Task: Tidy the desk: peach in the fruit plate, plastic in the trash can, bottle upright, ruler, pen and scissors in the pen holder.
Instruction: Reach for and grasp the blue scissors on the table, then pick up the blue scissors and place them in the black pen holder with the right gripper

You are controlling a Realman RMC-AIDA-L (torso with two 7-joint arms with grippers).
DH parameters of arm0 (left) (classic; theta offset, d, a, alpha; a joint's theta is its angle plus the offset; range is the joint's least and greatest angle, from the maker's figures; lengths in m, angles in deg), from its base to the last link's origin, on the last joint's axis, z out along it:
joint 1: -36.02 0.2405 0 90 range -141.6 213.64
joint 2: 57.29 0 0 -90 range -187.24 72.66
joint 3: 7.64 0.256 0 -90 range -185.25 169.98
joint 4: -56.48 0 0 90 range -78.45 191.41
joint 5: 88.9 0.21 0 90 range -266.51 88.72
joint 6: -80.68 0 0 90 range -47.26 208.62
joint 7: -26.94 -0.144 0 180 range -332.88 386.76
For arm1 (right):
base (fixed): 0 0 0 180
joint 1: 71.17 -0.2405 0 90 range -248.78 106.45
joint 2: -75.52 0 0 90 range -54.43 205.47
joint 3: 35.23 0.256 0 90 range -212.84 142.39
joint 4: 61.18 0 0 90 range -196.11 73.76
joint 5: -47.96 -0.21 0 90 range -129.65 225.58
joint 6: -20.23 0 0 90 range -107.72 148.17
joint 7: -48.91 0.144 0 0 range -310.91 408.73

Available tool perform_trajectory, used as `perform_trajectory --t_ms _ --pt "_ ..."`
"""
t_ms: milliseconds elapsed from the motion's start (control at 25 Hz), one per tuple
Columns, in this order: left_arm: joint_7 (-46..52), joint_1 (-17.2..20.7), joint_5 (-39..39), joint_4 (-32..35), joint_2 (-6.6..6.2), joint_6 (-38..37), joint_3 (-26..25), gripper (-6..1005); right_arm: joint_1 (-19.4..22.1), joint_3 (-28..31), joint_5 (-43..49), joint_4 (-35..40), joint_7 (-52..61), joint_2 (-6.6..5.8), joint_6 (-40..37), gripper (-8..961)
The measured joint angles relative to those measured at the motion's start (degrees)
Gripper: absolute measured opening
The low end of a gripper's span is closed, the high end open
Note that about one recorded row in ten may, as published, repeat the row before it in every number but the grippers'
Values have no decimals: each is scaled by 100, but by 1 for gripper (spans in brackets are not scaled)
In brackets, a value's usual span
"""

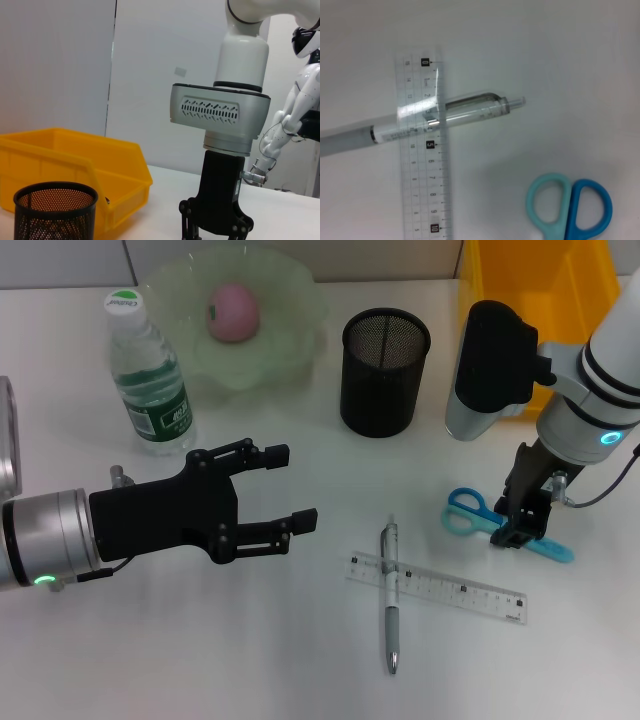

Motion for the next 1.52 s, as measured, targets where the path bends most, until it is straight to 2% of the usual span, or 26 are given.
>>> perform_trajectory --t_ms 480,1520 --pt "-6 0 -2 0 7 0 0 829 -1 0 0 -48 -15 0 1 378" --pt "-22 -56 -29 -44 9 9 0 829 -35 -150 0 -110 -26 0 83 253"
